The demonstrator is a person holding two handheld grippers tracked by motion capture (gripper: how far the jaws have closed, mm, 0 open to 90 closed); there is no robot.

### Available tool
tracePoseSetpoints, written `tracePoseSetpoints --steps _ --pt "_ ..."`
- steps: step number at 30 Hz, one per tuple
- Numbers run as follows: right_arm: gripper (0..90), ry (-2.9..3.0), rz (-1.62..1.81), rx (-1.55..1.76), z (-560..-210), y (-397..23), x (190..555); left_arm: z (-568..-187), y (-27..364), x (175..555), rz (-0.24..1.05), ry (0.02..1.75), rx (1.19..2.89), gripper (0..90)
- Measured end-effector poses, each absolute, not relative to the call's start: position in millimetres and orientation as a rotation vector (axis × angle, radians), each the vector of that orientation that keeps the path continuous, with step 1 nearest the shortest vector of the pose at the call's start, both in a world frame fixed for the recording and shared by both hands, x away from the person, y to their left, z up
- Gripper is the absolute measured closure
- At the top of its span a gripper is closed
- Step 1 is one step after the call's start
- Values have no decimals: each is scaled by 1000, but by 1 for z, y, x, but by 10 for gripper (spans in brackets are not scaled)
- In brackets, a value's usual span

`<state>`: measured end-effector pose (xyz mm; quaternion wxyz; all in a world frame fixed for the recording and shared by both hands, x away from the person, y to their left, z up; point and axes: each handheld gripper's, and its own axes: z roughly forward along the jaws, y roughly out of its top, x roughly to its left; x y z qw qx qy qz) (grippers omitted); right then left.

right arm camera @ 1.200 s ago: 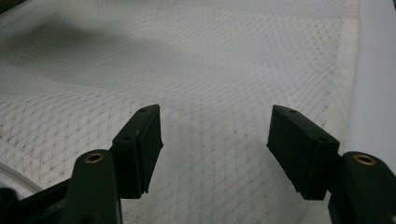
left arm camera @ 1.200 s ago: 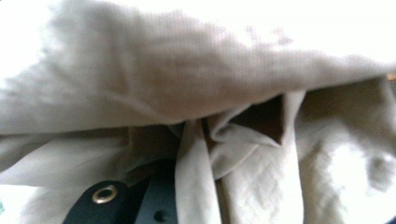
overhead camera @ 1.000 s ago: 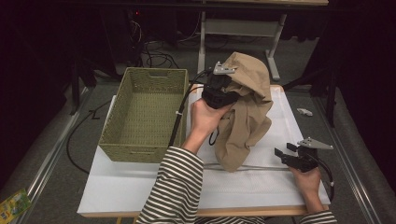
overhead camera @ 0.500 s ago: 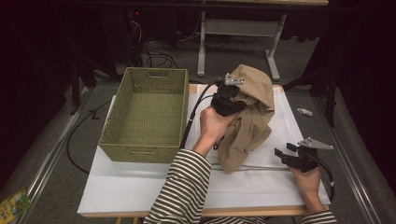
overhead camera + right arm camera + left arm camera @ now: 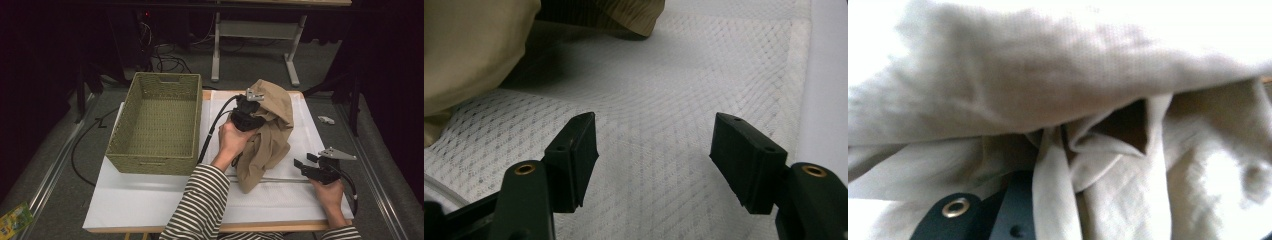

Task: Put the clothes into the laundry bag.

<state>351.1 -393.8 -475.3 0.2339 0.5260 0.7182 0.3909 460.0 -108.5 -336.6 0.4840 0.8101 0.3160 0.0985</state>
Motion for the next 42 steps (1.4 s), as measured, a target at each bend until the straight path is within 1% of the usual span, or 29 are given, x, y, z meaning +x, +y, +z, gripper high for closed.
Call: tracePoseSetpoints --steps 6,17,27,30,34,38,42 --pt "354 1976 1071 1438 -475 -394 351 -350 -113 462 231 778 1994 760" --pt "354 1974 1073 1437 -475 -394 351 -372 -126 462 270 773 2079 747" --pt "354 1973 1076 1441 -475 -394 351 -398 -137 468 235 790 2130 688" --pt "354 1974 1076 1441 -475 -394 351 -401 -139 468 228 791 2140 634" --pt "354 1974 1077 1440 -475 -394 351 -402 -141 466 247 784 2155 523" --pt "354 1973 1076 1442 -475 -394 351 -401 -141 465 231 754 2170 443" --pt "354 1974 1076 1440 -475 -394 351 -401 -140 464 182 745 2164 378"
